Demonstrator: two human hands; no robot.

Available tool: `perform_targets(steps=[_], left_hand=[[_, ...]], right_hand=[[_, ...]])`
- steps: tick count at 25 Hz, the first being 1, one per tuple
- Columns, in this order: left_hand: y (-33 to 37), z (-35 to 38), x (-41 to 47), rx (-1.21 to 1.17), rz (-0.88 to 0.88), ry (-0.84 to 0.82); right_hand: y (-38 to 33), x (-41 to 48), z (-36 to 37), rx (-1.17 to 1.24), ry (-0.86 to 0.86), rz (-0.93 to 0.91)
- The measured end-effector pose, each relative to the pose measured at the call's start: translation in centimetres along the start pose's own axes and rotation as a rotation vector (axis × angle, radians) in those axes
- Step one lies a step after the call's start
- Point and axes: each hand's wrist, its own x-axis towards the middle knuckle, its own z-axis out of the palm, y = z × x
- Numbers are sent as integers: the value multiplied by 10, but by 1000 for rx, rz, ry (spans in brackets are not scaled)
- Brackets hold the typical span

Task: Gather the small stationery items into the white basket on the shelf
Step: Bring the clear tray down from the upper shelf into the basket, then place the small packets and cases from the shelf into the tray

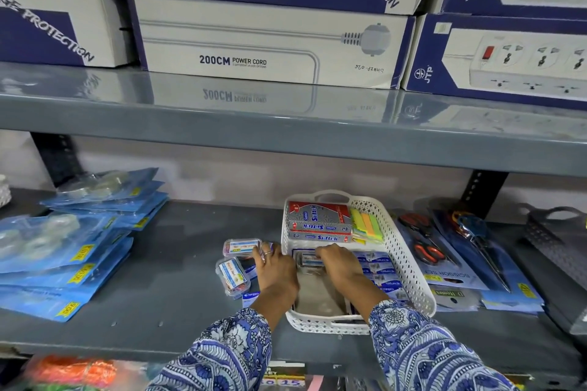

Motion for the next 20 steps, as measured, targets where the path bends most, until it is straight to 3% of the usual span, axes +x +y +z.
perform_targets(steps=[3, 10, 15, 20], left_hand=[[-1, -4, -4, -52, 10, 6], [-72, -7, -15, -337, -26, 405], [-144, 23, -32, -257, -69, 234], [-163, 42, -34, -194, -128, 119]], right_hand=[[-1, -4, -2, 42, 41, -5], [-18, -5, -27, 319, 146, 5], [-66, -11, -51, 368, 187, -139], [-118, -12, -33, 172, -73, -267]])
